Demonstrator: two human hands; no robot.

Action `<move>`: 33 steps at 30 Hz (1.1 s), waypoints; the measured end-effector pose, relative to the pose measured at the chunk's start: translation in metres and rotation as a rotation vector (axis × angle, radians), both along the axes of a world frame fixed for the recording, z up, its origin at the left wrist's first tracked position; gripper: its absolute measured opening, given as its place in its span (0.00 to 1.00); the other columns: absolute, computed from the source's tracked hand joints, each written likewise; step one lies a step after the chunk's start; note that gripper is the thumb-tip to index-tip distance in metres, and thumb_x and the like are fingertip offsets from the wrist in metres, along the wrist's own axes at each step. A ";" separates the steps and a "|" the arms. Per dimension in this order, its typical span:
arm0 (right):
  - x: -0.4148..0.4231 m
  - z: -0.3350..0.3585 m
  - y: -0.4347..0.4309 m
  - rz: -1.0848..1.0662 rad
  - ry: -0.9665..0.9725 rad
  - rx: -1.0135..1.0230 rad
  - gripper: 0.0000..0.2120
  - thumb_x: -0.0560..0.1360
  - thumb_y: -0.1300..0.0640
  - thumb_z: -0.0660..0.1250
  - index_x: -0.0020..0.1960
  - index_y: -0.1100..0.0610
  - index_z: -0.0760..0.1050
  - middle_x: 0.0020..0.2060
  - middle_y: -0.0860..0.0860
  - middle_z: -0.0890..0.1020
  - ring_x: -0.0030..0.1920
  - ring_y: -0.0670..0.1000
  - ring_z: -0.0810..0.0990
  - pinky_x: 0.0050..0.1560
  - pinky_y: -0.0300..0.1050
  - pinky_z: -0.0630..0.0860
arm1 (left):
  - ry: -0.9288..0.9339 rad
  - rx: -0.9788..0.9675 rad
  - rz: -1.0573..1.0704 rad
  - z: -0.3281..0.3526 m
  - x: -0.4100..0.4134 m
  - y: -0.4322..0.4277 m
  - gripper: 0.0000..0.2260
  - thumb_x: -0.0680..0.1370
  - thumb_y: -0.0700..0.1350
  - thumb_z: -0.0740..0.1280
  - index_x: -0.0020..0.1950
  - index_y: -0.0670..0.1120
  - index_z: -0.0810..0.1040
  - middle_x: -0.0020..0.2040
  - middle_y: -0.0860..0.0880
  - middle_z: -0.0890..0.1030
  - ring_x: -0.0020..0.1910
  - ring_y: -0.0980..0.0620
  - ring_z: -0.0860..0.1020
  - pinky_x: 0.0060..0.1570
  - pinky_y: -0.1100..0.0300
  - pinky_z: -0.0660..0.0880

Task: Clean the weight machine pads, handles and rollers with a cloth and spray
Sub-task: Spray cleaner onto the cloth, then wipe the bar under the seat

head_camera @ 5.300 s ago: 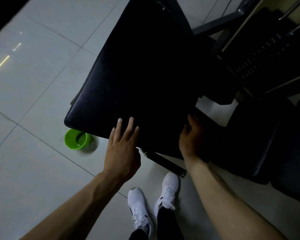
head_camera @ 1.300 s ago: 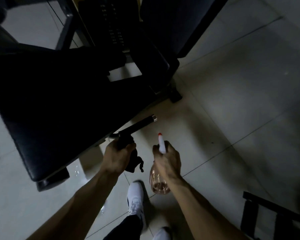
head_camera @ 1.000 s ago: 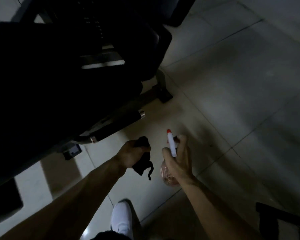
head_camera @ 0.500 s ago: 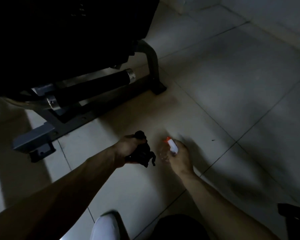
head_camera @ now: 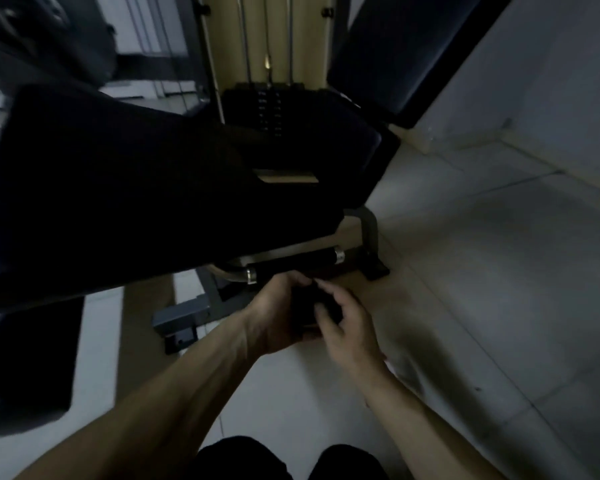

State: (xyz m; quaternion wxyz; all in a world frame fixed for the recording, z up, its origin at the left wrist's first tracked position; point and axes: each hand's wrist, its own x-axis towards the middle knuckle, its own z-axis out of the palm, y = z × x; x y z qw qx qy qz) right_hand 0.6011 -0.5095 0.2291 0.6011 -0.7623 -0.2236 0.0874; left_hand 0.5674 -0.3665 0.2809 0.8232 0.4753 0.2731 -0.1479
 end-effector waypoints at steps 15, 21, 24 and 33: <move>0.023 0.009 0.096 0.088 -0.849 -0.253 0.17 0.72 0.62 0.76 0.60 0.57 0.82 0.58 0.53 0.80 0.59 0.57 0.78 0.56 0.49 0.80 | 0.056 0.324 0.725 -0.006 -0.027 0.055 0.13 0.81 0.48 0.71 0.59 0.39 0.80 0.51 0.42 0.83 0.51 0.46 0.81 0.46 0.55 0.76; 0.087 -0.004 0.030 -0.173 -0.660 -0.349 0.22 0.70 0.66 0.76 0.63 0.56 0.82 0.58 0.53 0.78 0.60 0.58 0.78 0.59 0.55 0.80 | 0.086 0.359 0.732 -0.011 -0.016 0.060 0.15 0.80 0.48 0.72 0.62 0.40 0.77 0.52 0.44 0.81 0.51 0.47 0.80 0.41 0.57 0.74; 0.085 -0.006 0.034 -0.299 -0.525 -0.297 0.22 0.72 0.66 0.75 0.65 0.55 0.82 0.58 0.53 0.78 0.59 0.58 0.79 0.60 0.55 0.80 | 0.084 0.387 0.717 -0.015 -0.015 0.063 0.14 0.80 0.48 0.72 0.61 0.41 0.77 0.54 0.43 0.82 0.54 0.46 0.80 0.43 0.57 0.74; -0.013 -0.014 0.108 -0.048 -0.582 0.004 0.26 0.72 0.69 0.75 0.67 0.56 0.78 0.65 0.52 0.73 0.66 0.55 0.76 0.64 0.45 0.79 | 0.032 0.421 0.733 -0.014 -0.019 0.058 0.08 0.80 0.46 0.72 0.51 0.42 0.79 0.46 0.44 0.82 0.47 0.46 0.80 0.44 0.55 0.76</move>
